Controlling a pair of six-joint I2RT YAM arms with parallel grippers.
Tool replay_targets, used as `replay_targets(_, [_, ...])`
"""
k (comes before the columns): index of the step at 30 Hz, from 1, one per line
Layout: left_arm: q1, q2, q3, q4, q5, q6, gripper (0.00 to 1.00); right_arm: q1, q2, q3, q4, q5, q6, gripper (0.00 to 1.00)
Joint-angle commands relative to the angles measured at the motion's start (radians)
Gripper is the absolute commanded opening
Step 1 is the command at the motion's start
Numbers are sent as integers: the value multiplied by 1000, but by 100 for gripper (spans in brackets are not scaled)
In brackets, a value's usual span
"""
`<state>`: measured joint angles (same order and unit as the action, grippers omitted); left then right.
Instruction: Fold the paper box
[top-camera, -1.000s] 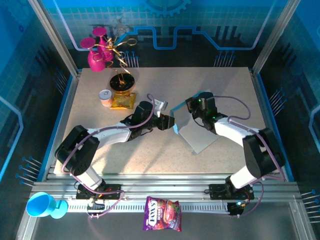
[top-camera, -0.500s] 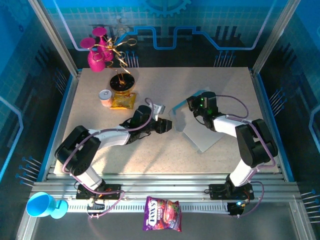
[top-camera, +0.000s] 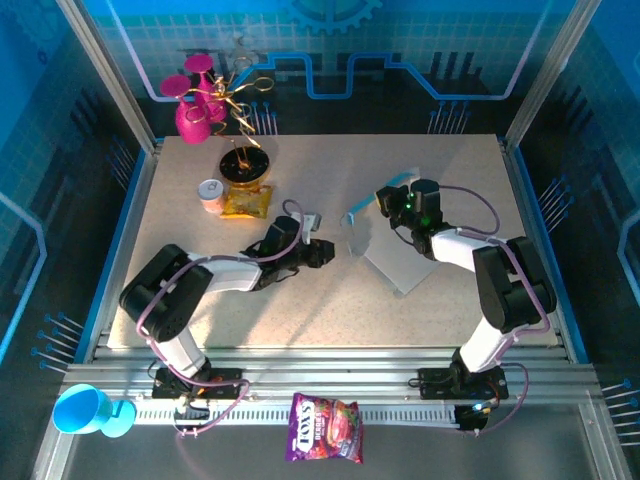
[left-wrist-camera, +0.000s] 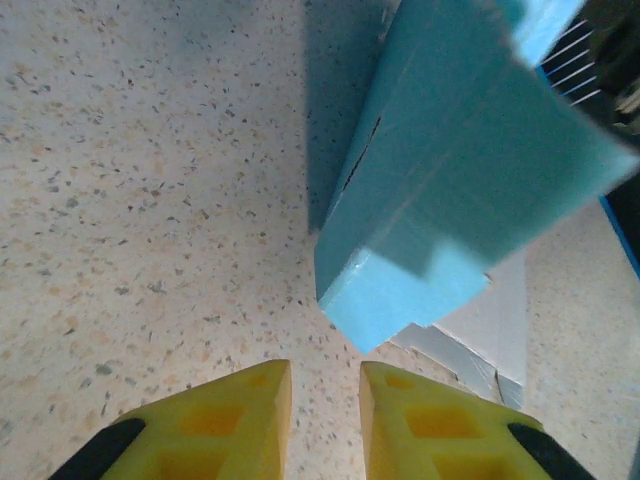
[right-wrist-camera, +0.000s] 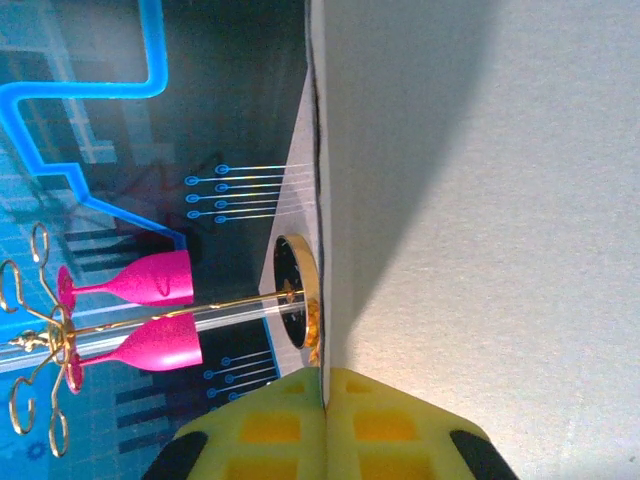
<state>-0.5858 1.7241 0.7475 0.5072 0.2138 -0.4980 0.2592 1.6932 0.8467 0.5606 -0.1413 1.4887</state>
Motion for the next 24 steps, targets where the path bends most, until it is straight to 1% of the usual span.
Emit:
replay_targets(1, [-20,50,64,70,-23,28,26,-21,15,-11,83,-40,14,0])
replay_targets(3, [-31,77,82,94,-37,40,27,-30,20,-21,113,-65,18,0])
replay_targets(8, [-56,119,144,85,-61,83,27,-64,39,-50,211,-147,25,0])
replay_targets(12, [-64,137,157,77,-91,96,27,-92,64,-72,241,-214,28,0])
replay_targets(15, [-68,149,169,70,-91,103,27,-102,105,-84,309,-235,52,0])
replay_targets(24, [-105,167,197,54,-89,116,26,-116,132,-112,390,-258,77,0])
